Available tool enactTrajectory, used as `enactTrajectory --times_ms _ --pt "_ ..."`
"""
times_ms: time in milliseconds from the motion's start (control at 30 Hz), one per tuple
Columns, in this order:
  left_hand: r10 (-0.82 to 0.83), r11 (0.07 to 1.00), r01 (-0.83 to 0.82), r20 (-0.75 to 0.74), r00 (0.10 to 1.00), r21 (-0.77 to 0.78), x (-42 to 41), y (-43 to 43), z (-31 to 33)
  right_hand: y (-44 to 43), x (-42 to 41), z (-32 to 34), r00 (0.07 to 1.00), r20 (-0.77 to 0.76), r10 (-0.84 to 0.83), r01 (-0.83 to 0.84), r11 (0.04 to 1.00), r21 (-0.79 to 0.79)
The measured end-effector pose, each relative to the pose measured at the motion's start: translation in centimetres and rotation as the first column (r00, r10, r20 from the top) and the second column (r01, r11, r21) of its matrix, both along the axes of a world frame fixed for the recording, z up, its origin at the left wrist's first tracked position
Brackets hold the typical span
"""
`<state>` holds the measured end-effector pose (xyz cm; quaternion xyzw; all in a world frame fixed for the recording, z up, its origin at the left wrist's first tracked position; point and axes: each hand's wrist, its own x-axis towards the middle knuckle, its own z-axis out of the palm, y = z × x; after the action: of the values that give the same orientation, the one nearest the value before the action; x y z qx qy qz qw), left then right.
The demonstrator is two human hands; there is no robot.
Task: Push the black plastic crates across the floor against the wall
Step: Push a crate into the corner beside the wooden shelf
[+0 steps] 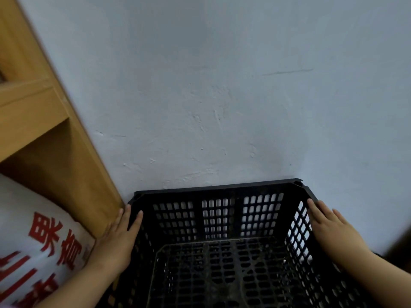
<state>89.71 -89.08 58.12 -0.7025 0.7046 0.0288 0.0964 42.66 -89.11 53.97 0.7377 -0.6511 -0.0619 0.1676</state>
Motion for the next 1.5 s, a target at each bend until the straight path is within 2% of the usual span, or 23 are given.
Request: enactTrajectory --times_ms 233,333,467,833,1000,1233,1367,1467,1500 --pt "0.002 0.999 -0.002 -0.01 1.0 -0.037 0.0 0.6 -0.6 1.3 1.3 2.1 0.997 0.042 -0.067 0.062 0.993 0.098" --pt "0.008 1.0 -0.008 -0.003 1.0 -0.014 0.0 0.2 -0.7 1.7 1.4 3.0 0.991 0.048 -0.126 0.111 0.965 0.238" --pt "-0.007 1.0 0.006 -0.025 1.0 -0.023 -0.1 -0.4 -1.1 1.4 1.3 3.6 0.985 0.04 -0.166 0.149 0.951 0.271" --pt "-0.051 0.998 0.05 -0.028 0.998 -0.033 -0.5 -0.8 -1.0 2.0 0.5 3.3 0.975 0.098 -0.2 0.164 0.944 0.286" --pt "-0.04 0.998 0.039 -0.028 0.999 -0.04 -1.2 -0.9 -1.2 1.5 0.0 3.9 0.979 0.078 -0.188 0.162 0.952 0.258" --pt "-0.034 0.999 0.035 0.02 0.999 -0.037 -1.7 -0.6 -0.9 2.1 0.0 3.4 0.97 0.12 -0.211 0.177 0.953 0.248" --pt "-0.036 0.999 0.036 -0.003 0.999 -0.03 -1.4 -0.3 -1.0 2.4 -0.1 2.7 0.978 0.069 -0.199 0.178 0.955 0.236" --pt "-0.058 0.996 0.056 -0.028 0.998 -0.068 -1.3 0.0 -1.4 2.4 -0.3 2.4 0.979 0.064 -0.192 0.176 0.963 0.203" --pt "-0.064 0.995 0.062 -0.02 0.998 -0.083 -1.3 0.0 -1.4 2.3 -0.5 2.1 0.985 0.08 -0.15 0.138 0.98 0.146"
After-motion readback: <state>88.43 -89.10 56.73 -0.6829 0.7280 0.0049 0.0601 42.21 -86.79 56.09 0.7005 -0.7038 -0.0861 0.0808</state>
